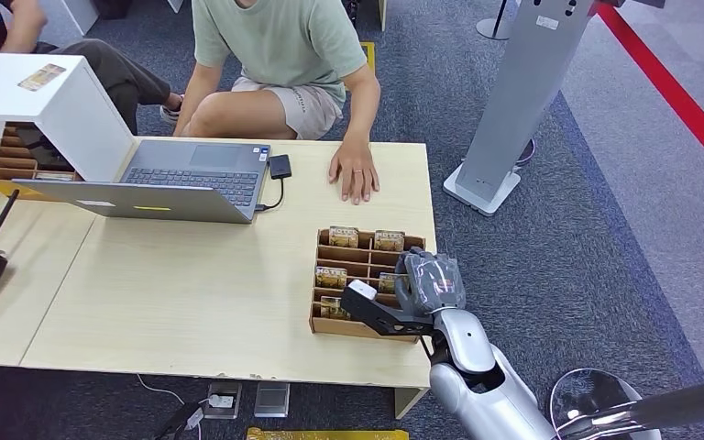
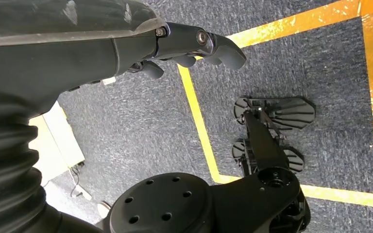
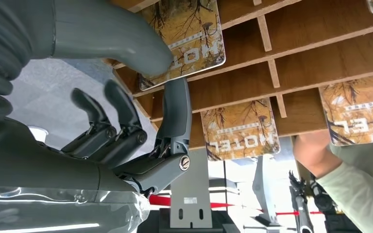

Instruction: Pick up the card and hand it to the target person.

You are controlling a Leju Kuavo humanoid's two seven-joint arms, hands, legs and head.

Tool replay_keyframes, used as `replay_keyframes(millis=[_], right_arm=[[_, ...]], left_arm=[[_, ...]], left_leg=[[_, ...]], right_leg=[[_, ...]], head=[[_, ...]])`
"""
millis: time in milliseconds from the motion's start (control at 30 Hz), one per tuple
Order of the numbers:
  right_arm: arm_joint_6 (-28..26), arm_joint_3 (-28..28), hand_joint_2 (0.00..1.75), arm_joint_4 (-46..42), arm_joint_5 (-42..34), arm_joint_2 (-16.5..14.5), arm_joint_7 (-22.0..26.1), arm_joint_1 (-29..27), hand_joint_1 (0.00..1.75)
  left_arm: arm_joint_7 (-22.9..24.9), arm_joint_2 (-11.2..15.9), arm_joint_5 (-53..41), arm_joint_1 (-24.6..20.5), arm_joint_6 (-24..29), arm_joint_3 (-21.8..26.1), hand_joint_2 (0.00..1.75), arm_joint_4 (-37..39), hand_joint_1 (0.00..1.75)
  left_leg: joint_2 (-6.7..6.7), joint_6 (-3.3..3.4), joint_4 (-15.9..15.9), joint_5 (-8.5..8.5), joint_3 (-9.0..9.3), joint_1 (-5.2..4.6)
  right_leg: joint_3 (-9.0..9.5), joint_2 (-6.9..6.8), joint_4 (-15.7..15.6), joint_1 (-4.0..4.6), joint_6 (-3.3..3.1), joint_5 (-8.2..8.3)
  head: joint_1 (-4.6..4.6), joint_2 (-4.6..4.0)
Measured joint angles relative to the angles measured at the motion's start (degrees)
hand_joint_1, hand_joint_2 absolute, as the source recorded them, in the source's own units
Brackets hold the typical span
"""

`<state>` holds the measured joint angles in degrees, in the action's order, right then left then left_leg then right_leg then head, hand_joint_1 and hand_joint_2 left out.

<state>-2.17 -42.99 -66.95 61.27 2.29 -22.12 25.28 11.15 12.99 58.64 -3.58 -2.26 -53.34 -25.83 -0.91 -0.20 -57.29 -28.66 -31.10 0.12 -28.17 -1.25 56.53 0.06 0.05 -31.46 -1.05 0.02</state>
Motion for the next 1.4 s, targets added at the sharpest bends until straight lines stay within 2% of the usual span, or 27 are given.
replay_keyframes(millis=[500,933,1400], right_arm=[[-2.62,-0.09,1.75,-0.26,0.38,0.6,-0.34,-0.07,1.75],[-4.51,0.48,1.75,-4.57,0.52,2.18,0.05,-0.38,1.75],[-5.19,2.77,1.75,-18.26,2.97,3.71,4.73,-0.49,1.75]], left_arm=[[-0.22,-0.01,-0.22,0.02,-0.79,0.09,1.75,0.01,0.0],[-0.68,-0.04,-0.55,0.01,-1.17,0.12,1.75,0.15,0.0],[-1.26,-0.14,-1.96,0.0,-1.57,0.23,1.75,0.57,0.0]], left_leg=[[0.0,0.0,0.0,0.0,-0.02,0.0],[0.0,0.0,0.0,0.0,-0.02,0.0],[0.0,0.0,0.0,0.0,-0.03,0.0]], right_leg=[[-0.02,0.0,0.0,0.0,0.0,0.0],[-0.03,0.0,0.0,0.0,0.0,0.0],[-0.05,0.0,0.0,0.0,0.0,0.0]], head=[[0.01,0.01],[0.01,0.0],[0.01,0.0]])
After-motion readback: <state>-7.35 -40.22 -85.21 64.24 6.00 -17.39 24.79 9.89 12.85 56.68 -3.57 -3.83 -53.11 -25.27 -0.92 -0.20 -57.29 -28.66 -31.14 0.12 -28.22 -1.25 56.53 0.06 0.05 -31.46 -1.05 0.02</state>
